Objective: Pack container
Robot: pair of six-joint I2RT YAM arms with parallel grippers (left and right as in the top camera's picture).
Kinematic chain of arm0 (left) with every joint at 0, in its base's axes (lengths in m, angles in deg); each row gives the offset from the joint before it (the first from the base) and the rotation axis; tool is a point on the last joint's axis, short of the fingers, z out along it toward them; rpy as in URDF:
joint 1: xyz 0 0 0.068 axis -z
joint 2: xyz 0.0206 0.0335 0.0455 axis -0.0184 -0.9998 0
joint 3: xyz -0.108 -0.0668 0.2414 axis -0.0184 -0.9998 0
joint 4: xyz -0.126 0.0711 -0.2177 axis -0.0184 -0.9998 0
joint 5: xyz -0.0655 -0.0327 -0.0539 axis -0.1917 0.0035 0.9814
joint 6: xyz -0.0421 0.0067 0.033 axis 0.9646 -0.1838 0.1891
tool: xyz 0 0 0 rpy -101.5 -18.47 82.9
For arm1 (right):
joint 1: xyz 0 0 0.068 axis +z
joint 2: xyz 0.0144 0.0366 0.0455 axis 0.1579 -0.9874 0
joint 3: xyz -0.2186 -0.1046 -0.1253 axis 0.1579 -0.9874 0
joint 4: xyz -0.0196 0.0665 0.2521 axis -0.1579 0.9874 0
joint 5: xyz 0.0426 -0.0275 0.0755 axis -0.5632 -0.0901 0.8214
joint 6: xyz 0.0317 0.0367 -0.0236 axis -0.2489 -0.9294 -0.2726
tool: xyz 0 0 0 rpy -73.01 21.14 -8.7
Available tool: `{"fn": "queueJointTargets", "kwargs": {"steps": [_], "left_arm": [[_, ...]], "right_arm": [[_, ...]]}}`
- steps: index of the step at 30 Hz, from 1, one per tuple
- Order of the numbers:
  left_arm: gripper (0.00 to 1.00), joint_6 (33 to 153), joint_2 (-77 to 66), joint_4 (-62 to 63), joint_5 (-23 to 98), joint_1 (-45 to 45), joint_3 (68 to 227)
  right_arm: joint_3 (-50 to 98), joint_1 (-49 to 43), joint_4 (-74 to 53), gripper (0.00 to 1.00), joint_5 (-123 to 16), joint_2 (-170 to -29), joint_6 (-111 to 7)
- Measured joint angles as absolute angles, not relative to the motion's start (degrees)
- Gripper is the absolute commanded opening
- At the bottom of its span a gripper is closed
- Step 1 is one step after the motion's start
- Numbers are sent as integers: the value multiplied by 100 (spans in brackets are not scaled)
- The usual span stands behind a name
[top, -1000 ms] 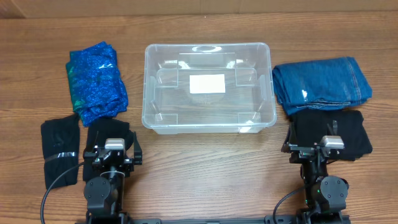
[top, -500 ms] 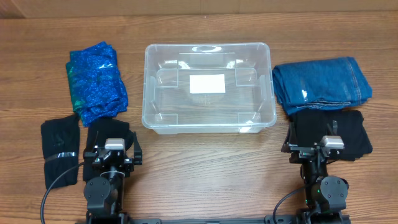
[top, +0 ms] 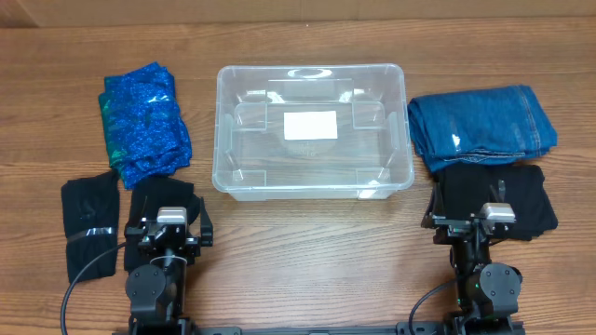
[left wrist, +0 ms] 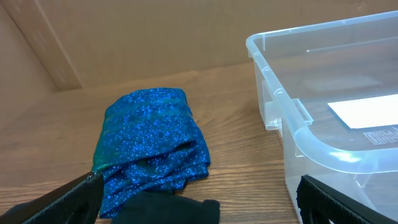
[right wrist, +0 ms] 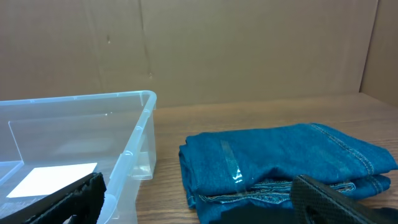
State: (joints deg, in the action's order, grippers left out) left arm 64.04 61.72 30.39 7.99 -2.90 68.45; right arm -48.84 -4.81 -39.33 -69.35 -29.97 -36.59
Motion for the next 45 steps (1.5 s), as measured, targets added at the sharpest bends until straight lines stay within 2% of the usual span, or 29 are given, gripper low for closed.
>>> {"fn": "queueJointTargets", "kwargs": {"steps": [14,19,22,25,30,35,38,41,45], "left_arm": [[100,6404,6172,3039,799,-290,6845],[100,6404,6172,3042,799,-290,6845],[100,6404,6172,3042,799,-290,6845],[100,6404,6172,3042,799,-290,6845],[100,6404,6172,3048,799,-290,6843],[100,6404,6161,3052,797,-290,6843],[100,6404,6156,3046,799,-290,6841],[100,6404,6150,3046,799,-290,6841],[100,6404,6152,3042,799,-290,6841]], "right_arm": [[-4887,-484,-4042,100,-6806,-3002,-3731],[-4887,-484,-3931,100,-5812,-3006,-4675],[-4884,-484,-4241,100,-5558,-3012,-5261],[-4550,-484,-3992,100,-5482,-3146,-5525],[-2286,-499,-2359,100,-5737,-4516,-5643],[1074,-875,-31,100,-6046,-7423,-5431],[2728,-1214,939,100,-6043,-8901,-5281],[4352,-1769,1649,100,-5810,-10380,-5084],[5176,-2628,1962,100,-5112,-11434,-4679]]}}
